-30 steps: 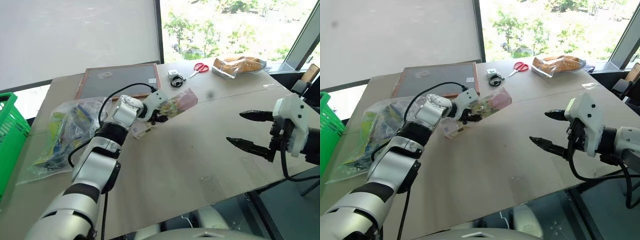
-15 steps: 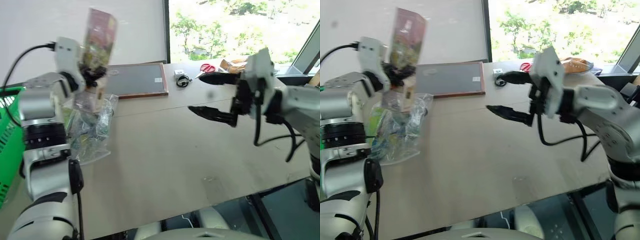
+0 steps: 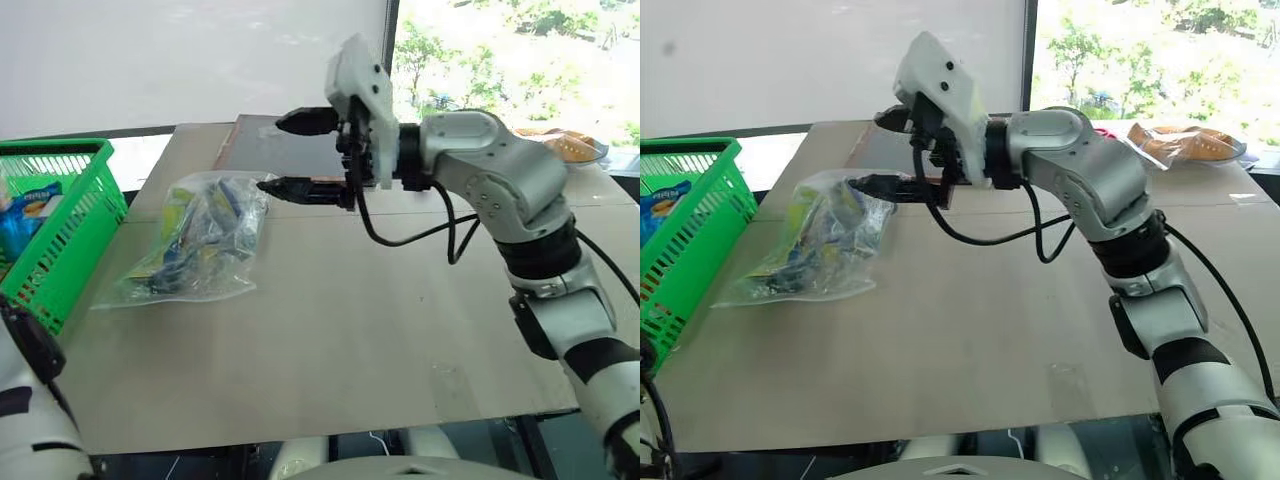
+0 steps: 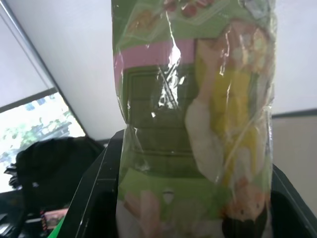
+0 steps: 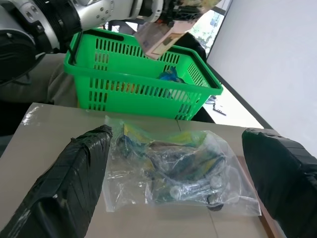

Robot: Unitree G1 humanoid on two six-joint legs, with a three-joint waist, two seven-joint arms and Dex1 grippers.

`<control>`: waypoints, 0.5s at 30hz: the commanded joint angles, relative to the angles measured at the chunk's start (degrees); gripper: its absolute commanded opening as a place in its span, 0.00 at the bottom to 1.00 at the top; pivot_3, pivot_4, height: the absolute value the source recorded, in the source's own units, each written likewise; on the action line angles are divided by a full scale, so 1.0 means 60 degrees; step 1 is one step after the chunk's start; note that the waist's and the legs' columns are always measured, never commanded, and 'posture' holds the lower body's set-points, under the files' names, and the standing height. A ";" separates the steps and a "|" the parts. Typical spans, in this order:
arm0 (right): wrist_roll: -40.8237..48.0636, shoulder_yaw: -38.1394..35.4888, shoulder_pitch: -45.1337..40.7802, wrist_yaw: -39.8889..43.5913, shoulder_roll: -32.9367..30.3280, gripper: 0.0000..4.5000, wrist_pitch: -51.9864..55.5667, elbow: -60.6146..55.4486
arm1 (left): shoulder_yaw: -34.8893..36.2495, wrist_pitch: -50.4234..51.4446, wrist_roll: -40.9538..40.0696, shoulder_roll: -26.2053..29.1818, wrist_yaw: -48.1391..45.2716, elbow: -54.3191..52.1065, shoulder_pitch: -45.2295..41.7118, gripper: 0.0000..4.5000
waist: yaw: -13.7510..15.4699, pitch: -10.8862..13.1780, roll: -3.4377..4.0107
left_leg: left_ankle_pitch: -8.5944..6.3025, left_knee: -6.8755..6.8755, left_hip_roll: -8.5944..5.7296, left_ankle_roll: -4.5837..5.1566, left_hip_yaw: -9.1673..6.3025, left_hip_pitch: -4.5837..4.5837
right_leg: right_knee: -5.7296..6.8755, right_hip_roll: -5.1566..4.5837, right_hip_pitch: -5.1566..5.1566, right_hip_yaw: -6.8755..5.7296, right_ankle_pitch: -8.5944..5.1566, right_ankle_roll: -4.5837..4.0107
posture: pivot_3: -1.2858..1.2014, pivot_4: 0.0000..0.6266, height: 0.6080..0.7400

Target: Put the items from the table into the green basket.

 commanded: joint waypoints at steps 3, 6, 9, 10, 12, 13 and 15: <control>-0.0161 -0.0322 -0.0077 -0.0097 0.0279 1.00 -0.0018 -0.0343 | -0.0705 -0.1565 0.1083 0.0884 0.2104 0.1785 0.1049 0.75 | -0.0116 -0.0023 -0.0028 | 0.0007 -0.0002 0.0003 -0.0012 -0.0008 0.0002 | 0.0009 -0.0001 -0.0004 -0.0034 0.0000 0.0000 | 0.55 0.00 1.00; -0.0222 -0.0416 0.0043 -0.0150 0.0181 1.00 0.0127 -0.0438 | -0.0792 -0.2420 0.0910 0.0717 0.1855 0.1624 0.0991 0.99 | -0.0074 -0.0043 -0.0058 | 0.0023 -0.0006 0.0007 -0.0041 -0.0072 -0.0019 | 0.0006 -0.0001 -0.0004 -0.0108 -0.0001 -0.0003 | 0.55 0.00 1.00; -0.0373 -0.0491 0.0246 -0.0236 -0.0016 1.00 0.0229 -0.0532 | -0.0620 -0.3193 0.0358 0.0286 0.1152 0.0843 0.0842 0.99 | -0.0004 -0.0065 -0.0087 | 0.0033 -0.0013 0.0001 -0.0060 -0.0116 -0.0022 | 0.0006 -0.0028 0.0007 -0.0155 -0.0002 -0.0008 | 0.55 0.00 1.00; -0.0420 -0.0512 0.0321 -0.0241 -0.0097 1.00 0.0237 -0.0569 | -0.0596 -0.3376 0.0175 0.0127 0.0875 0.0506 0.0817 0.99 | 0.0016 -0.0067 -0.0089 | 0.0035 -0.0014 -0.0006 -0.0064 -0.0116 -0.0023 | 0.0004 -0.0038 0.0013 -0.0156 -0.0002 -0.0008 | 0.55 0.00 1.00; -0.0441 -0.0662 0.0657 -0.0339 -0.0398 1.00 0.0402 -0.0731 | -0.0498 -0.3026 -0.0639 -0.0570 -0.0042 -0.0917 0.0825 0.99 | 0.0021 -0.0091 -0.0098 | 0.0036 -0.0013 -0.0026 -0.0064 -0.0123 -0.0022 | 0.0000 -0.0064 0.0023 -0.0163 -0.0001 -0.0007 | 0.55 0.00 1.00; -0.0497 -0.0712 0.0887 -0.0376 -0.0613 1.00 0.0455 -0.0831 | -0.0440 -0.2598 -0.1184 -0.0996 -0.0507 -0.1780 0.0900 0.99 | 0.0068 -0.0111 -0.0093 | 0.0037 -0.0012 -0.0031 -0.0063 -0.0124 -0.0021 | 0.0001 -0.0070 0.0029 -0.0163 -0.0001 -0.0007 | 0.55 0.00 1.00; -0.0850 -0.0820 0.1631 -0.0551 -0.1247 1.00 0.0396 -0.1100 | -0.0495 -0.1088 -0.2264 -0.2006 -0.1142 -0.4049 0.1341 0.99 | 0.0110 -0.0130 -0.0085 | 0.0038 -0.0006 -0.0045 -0.0060 -0.0141 -0.0015 | -0.0003 -0.0090 0.0049 -0.0179 0.0000 -0.0005 | 0.55 0.00 1.00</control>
